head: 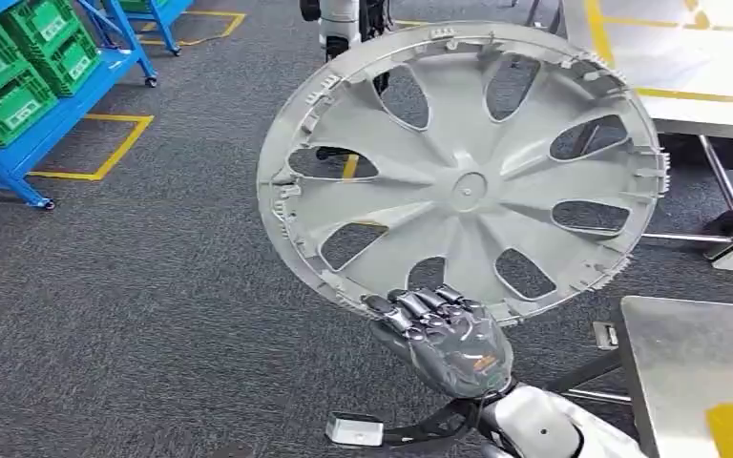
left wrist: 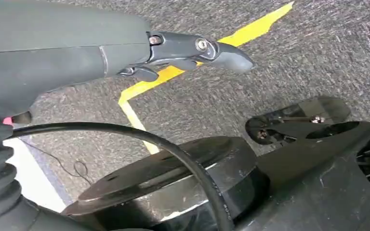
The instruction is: Take the parts from the cabinet and place them on the table.
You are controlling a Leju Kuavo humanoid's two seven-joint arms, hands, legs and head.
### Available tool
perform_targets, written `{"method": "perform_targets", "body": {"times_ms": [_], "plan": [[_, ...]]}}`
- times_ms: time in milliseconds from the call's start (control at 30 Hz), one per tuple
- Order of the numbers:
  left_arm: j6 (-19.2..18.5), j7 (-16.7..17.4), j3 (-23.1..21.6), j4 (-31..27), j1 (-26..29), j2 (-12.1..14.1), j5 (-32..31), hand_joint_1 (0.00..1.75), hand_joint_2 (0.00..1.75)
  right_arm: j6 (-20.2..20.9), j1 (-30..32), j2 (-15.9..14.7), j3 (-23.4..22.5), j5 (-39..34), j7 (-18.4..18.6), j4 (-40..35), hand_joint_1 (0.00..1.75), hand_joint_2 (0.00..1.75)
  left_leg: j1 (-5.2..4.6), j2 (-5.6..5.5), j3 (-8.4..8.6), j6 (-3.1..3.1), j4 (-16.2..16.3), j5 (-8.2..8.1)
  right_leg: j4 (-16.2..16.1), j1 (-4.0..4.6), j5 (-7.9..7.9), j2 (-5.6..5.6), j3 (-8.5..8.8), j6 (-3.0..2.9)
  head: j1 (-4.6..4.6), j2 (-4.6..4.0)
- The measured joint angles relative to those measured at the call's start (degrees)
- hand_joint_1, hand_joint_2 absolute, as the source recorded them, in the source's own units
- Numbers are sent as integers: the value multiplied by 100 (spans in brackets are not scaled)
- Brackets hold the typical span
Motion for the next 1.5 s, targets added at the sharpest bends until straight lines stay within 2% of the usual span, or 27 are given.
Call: {"method": "perform_targets", "body": {"times_ms": [33,67,100,167,200,233,267,300,333,367,500,567,667,767,900,1133,1300,1500], "plan": [[-11,0,0,0,-3,0,0,0,175,0,-8,0,-2,2,0,0,175,175,-1,-7,1,-12,3,6,-558,3,193,0,319,-30,2,0],[-15,-2,0,0,-4,0,0,0,175,0,-21,0,-2,0,0,0,175,175,-22,-7,-24,-39,10,18,-768,22,89,6,451,-56,-2,0],[-13,-2,0,0,-4,4,0,0,175,-2,-42,4,-4,0,0,-2,175,175,-38,-7,-73,-75,46,38,-859,26,107,16,474,-75,-4,0],[-4,-2,0,0,-3,13,2,0,175,-2,-31,2,-2,-2,2,0,175,175,-31,-4,-105,-134,36,76,-816,33,125,24,424,-111,-4,0],[0,-2,0,0,-5,18,2,0,175,-2,-29,4,-2,-2,2,0,175,175,-34,-6,-103,-159,27,81,-839,25,141,24,419,-146,-9,0],[15,-2,0,-2,-9,35,2,0,175,-2,-29,13,-2,-4,2,0,175,175,-30,-9,-120,-197,69,22,-879,-16,185,0,430,-210,-7,0],[31,-2,0,0,-9,35,9,0,175,-2,-30,13,-2,-2,2,0,175,175,-47,0,-129,-161,78,-44,-862,26,146,13,411,-150,-45,0],[37,0,0,-2,-12,44,9,0,175,-4,-29,15,-2,0,2,0,175,175,-45,4,-113,39,7,70,-830,21,145,12,391,-147,-66,0],[59,0,0,-2,-11,52,18,0,175,-7,-29,15,-2,2,2,0,175,175,-49,-1,-130,73,22,58,-835,25,150,7,392,-155,-46,0],[77,13,0,-2,-12,55,17,0,175,-7,-30,15,-2,2,0,0,175,175,-44,1,-132,67,19,66,-833,27,157,6,385,-166,-72,0],[116,138,9,-2,-11,55,74,0,175,-7,-11,15,-4,55,31,0,175,175,-30,1,-139,-75,-15,150,-824,43,182,5,356,-203,-63,0],[125,188,22,-2,-12,55,112,0,175,-7,4,15,-9,105,44,0,175,175,-25,0,-141,-100,-17,166,-821,48,189,7,347,-210,-63,0],[114,313,66,0,-15,55,188,0,175,-7,12,17,-7,162,70,-2,175,175,-24,0,-147,-107,-18,170,-818,49,192,4,344,-214,-64,0],[74,642,207,0,-17,81,393,0,175,0,1,33,0,179,209,-7,175,175,-24,0,-152,-145,-19,166,-818,48,192,0,343,-214,-63,0],[-18,1393,483,-2,-73,79,660,0,175,-7,-72,31,63,179,501,-35,175,175,-28,0,-156,-147,-19,165,-819,36,194,-4,342,-209,-61,0],[-79,2044,721,-2,-135,70,688,0,175,-37,-101,-37,164,181,584,-72,175,175,-39,-2,-162,-146,-18,165,-824,24,200,-9,342,-199,-61,0],[-107,2089,767,-2,-141,72,680,0,175,-59,-98,-83,197,181,584,-81,175,175,-42,-1,-164,-145,-17,165,-826,21,206,-9,337,-189,-61,0],[-133,1950,785,-2,-122,72,658,0,175,-199,47,-173,162,181,560,-120,175,175,-42,-2,-167,-145,-17,165,-825,21,206,-6,333,-189,-61,0]]}}
